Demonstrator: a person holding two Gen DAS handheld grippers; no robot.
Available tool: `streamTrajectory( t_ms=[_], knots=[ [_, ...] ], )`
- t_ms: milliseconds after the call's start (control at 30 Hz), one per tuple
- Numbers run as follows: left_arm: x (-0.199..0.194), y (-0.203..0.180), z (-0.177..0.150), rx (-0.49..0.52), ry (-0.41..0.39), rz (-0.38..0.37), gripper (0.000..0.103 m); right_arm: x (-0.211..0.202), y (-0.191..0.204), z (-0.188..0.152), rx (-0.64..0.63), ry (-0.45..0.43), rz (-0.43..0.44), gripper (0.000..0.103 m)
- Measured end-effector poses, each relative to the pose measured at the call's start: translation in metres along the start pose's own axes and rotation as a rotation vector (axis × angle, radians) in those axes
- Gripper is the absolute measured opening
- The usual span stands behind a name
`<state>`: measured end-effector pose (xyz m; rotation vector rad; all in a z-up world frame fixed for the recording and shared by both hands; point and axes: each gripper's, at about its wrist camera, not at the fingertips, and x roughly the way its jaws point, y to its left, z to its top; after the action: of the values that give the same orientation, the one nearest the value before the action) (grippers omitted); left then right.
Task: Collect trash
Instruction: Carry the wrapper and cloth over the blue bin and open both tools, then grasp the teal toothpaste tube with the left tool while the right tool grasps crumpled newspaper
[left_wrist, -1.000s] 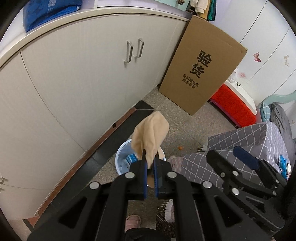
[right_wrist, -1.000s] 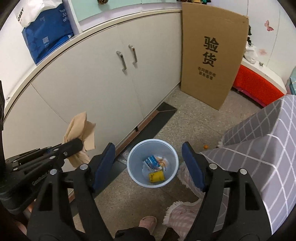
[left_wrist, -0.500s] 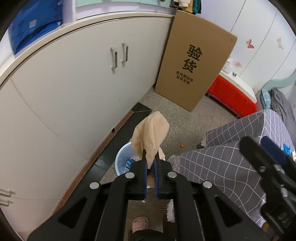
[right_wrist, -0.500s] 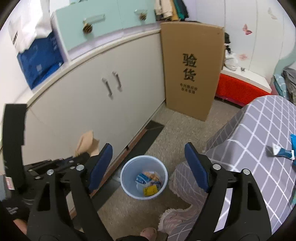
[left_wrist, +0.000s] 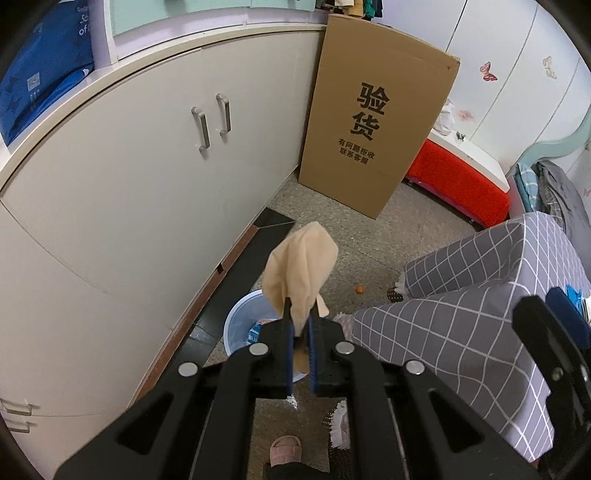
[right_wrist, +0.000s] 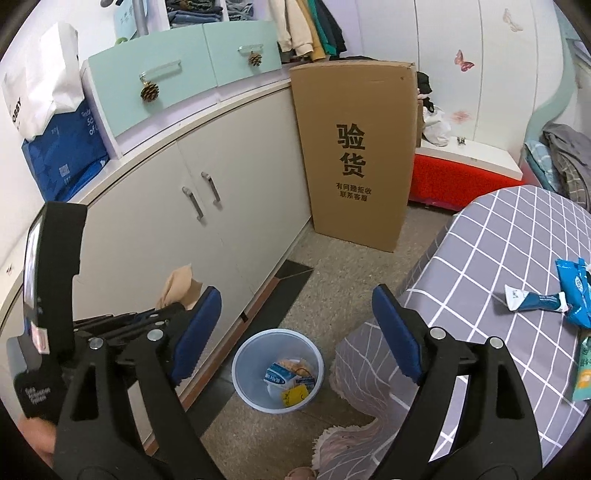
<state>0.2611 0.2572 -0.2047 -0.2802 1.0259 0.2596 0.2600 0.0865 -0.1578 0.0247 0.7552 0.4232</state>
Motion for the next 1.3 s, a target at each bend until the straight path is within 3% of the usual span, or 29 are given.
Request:
streamTrajectory(
  t_ms=[33,100,133,500,867,1067,1300],
  knots=[
    [0.000,-0.001,0.001,0.000,0.001,-0.004,0.019,-0.001,-0.001,0.000,0.004,-0.006,0.000,0.082],
    [0.000,-0.001,0.001,0.000,-0.009,0.014,0.075,-0.003,-0.004,0.000,0.012,-0.012,-0.004,0.082],
    [0.000,-0.002,0.002,0.001,-0.022,0.028,0.081,-0.004,-0.004,0.000,0.014,-0.013,-0.004,0.082],
    [-0.017,-0.007,-0.008,-0.006,-0.033,0.031,0.082,-0.018,-0.015,-0.003,0.039,-0.016,-0.007,0.083],
    [-0.069,-0.042,-0.029,0.035,-0.101,-0.014,0.082,-0.067,-0.039,-0.007,0.084,-0.065,-0.004,0.083],
    [-0.104,-0.091,-0.046,0.104,-0.148,-0.082,0.082,-0.110,-0.077,-0.017,0.144,-0.119,-0.037,0.083],
    [-0.118,-0.176,-0.073,0.231,-0.125,-0.218,0.082,-0.164,-0.146,-0.036,0.239,-0.190,-0.142,0.083]
  ],
)
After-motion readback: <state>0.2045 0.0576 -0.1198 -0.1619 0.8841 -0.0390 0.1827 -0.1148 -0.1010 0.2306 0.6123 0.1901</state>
